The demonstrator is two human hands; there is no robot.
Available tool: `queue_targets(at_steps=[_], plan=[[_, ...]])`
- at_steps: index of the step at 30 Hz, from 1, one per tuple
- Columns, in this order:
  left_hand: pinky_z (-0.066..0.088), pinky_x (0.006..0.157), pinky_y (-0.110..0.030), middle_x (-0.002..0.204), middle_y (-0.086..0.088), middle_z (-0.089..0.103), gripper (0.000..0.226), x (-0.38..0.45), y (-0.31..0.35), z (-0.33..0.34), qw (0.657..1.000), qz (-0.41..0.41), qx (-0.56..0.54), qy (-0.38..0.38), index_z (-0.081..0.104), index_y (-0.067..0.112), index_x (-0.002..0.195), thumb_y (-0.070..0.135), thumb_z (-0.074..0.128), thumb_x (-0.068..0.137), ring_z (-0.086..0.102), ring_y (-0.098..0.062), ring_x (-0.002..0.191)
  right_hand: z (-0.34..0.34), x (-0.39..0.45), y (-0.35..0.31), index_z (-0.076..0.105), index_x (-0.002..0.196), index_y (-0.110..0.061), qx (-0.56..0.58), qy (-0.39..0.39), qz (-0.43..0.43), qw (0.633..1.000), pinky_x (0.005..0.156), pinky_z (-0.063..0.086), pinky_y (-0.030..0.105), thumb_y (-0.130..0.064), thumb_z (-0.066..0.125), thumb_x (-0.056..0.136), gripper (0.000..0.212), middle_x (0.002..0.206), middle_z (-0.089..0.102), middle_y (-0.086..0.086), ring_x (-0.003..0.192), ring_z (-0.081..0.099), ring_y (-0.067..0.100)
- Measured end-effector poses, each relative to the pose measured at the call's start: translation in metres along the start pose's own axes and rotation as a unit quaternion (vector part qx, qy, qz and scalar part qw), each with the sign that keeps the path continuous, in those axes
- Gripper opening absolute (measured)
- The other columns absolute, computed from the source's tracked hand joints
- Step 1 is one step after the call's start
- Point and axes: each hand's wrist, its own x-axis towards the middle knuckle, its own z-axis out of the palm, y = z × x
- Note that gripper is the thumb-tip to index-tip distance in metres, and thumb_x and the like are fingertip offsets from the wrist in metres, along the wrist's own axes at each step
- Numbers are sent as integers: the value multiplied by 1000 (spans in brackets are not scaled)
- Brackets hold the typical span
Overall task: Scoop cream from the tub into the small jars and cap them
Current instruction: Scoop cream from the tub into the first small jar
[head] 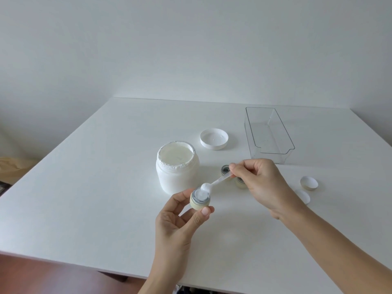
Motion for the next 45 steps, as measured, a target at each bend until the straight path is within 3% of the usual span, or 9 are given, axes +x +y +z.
queue_targets(at_steps=[2,5,8,16,22,29,33,37,45], plan=[[57,73,-24,103,-5,76,41,0,0,0,1000,-1,-1,-1,73,18,102,17,85,62,76,-29,82,-2,0,0,70,64,-17,21,15,-6,1000,56,32,25,-30,61,90,30,59,44,8,59,40,16],[56,71,-23,98,-6,77,39,-1,1,1,1000,-3,-1,0,74,18,101,19,85,64,76,-29,84,-3,-7,-1,69,65,-17,55,58,-71,994,48,28,17,-30,60,91,31,56,44,13,55,36,15],[56,72,-23,92,-6,77,37,-1,2,2,1000,-7,-2,0,75,17,99,24,85,64,76,-29,86,0,-21,-2,68,69,-20,21,98,-204,974,58,33,13,-29,59,91,25,58,57,-6,57,41,10],[56,74,-23,90,-10,77,34,-2,2,2,1000,-12,-11,3,76,16,97,31,82,67,75,-30,92,2,-44,12,76,90,-14,-170,181,-492,834,64,37,31,-21,67,89,12,66,49,0,64,41,11],[56,74,-23,91,-12,77,32,-2,3,3,1000,-13,-14,2,76,16,96,31,81,68,75,-29,92,-4,-49,18,74,98,-15,-220,163,-541,795,71,33,28,-20,72,86,14,78,39,-7,66,41,12],[56,77,-22,96,-10,78,34,-1,1,1,1000,-7,-17,-2,75,16,99,26,84,67,74,-28,96,-13,-55,16,73,95,-11,-202,185,-521,808,67,36,30,-21,67,90,13,70,44,-4,61,43,15],[55,80,-23,106,-9,76,37,0,-4,-2,1000,10,-23,-5,69,13,102,15,83,68,71,-31,103,-13,-57,10,72,74,-11,-105,217,-379,894,62,39,28,-21,59,91,23,62,55,-5,59,47,13],[55,75,-21,108,-8,74,37,1,-5,-2,999,23,-19,-12,67,15,96,9,85,64,72,-26,99,-7,-48,5,67,67,-13,17,150,-163,975,51,30,11,-30,61,91,30,47,45,-9,49,37,7],[55,70,-21,100,-3,75,36,1,-4,0,999,35,-11,-15,67,20,90,7,85,61,72,-18,86,-1,-40,11,67,63,-14,40,120,-71,989,40,20,11,-28,62,90,31,37,27,-13,38,22,6]])
